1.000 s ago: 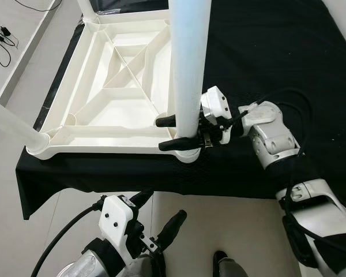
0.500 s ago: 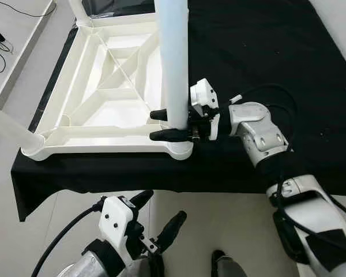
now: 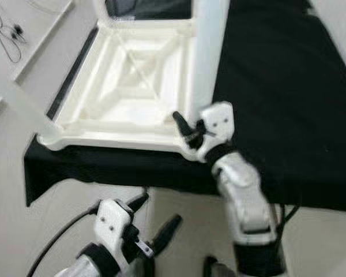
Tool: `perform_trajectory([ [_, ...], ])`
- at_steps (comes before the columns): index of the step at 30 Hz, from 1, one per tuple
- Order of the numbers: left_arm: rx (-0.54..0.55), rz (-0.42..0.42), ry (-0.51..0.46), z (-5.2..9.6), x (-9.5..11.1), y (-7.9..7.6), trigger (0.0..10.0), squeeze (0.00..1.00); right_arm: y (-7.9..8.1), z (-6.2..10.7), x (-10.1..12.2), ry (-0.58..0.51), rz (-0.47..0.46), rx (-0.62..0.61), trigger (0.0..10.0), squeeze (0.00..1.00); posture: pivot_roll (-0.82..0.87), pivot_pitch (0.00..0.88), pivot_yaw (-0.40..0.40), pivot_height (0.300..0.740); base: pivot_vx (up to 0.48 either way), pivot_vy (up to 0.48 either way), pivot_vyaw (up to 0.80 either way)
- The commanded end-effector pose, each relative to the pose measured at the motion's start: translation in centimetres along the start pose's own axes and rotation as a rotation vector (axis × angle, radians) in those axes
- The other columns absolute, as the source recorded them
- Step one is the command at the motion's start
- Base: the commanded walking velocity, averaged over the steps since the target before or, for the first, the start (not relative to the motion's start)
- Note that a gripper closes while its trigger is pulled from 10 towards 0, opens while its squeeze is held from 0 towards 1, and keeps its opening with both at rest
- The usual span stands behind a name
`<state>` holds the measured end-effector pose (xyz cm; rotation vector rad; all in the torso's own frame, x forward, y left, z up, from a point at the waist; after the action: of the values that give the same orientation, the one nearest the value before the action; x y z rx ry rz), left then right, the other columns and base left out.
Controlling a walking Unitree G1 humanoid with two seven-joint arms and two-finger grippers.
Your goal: Building children table
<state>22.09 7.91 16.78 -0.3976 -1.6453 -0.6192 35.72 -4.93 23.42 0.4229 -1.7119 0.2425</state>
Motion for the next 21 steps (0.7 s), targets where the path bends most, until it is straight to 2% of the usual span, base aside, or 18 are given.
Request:
perform_trajectory([
  [1, -0.009, 0.011, 0.032, 0.0, -1.0, 0.1, 10.0, 0.0, -1.9, 1.0, -8.0, 0.315, -0.086, -0.149, 10.0, 0.0, 0.07, 0.347, 0.066, 0.74, 0.0, 0.0, 0.0],
  [5, -0.008, 0.007, 0.031, -0.3, -1.2, 0.4, 10.0, 0.0, -1.2, -0.1, -7.2, 0.276, -0.091, -0.16, 10.0, 0.0, 0.07, 0.337, 0.064, 0.74, 0.0, 0.0, 0.0],
  [7, 0.007, -0.004, 0.027, -0.5, -1.3, 0.9, 10.0, 0.0, -0.6, 0.1, -7.2, 0.283, -0.106, -0.198, 10.0, 0.0, 0.07, 0.326, 0.063, 0.74, 0.0, 0.0, 0.0],
  [14, 0.022, -0.015, 0.025, -0.7, -1.5, 1.3, 10.0, 0.0, 0.0, 0.5, -7.3, 0.289, -0.121, -0.21, 10.0, 0.0, 0.07, 0.311, 0.063, 0.74, 0.0, 0.0, 0.0],
  [15, 0.023, -0.015, 0.024, -0.9, -1.6, 1.4, 10.0, 0.0, 0.2, 0.5, -7.0, 0.28, -0.121, -0.198, 10.0, 0.83, 0.07, 0.303, 0.064, 0.74, 0.0, 0.0, 0.0],
  [16, 0.023, -0.015, 0.024, -0.9, -1.6, 1.4, 10.0, 0.0, 0.2, 0.5, -7.0, 0.28, -0.121, -0.198, 10.0, 0.83, 0.07, 0.303, 0.064, 0.74, 0.0, 0.0, 0.0],
  [17, 0.023, -0.014, 0.023, -1.0, -1.6, 1.5, 10.0, 0.0, 0.2, 0.1, -5.8, 0.237, -0.122, -0.169, 10.0, 1.0, 0.07, 0.298, 0.064, 0.74, 0.0, 0.0, 0.0],
  [19, 0.024, -0.013, 0.019, -1.2, -1.7, 1.6, 10.0, 0.0, 0.2, -1.0, -3.4, 0.147, -0.137, -0.086, 10.0, 1.0, 0.07, 0.294, 0.062, 0.74, 0.0, 0.0, 0.0],
  [20, 0.024, -0.013, 0.019, -1.2, -1.7, 1.6, 10.0, 0.0, 0.2, -1.0, -3.4, 0.147, -0.137, -0.086, 10.0, 1.0, 0.07, 0.294, 0.062, 0.74, 0.0, 0.0, 0.0],
  [21, 0.025, -0.012, 0.018, -1.3, -1.7, 1.6, 10.0, 0.0, 0.3, -1.4, -2.2, 0.108, -0.147, -0.045, 10.0, 1.0, 0.07, 0.294, 0.062, 0.74, 0.0, 0.0, 0.0],
])
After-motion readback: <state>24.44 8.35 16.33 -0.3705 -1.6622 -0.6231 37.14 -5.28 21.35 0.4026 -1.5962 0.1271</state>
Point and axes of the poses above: a point about 5 cm out from each wrist's last joint towards the gripper, its own z axis pointing back from the gripper into the wrist, its own x axis along the axis of the wrist's last joint, y = z × x, the point moved 6 cm from there along -z, pointing out of the wrist towards the gripper, and after that the axes turned 14 degrees about -z, right-handed, at the moved point
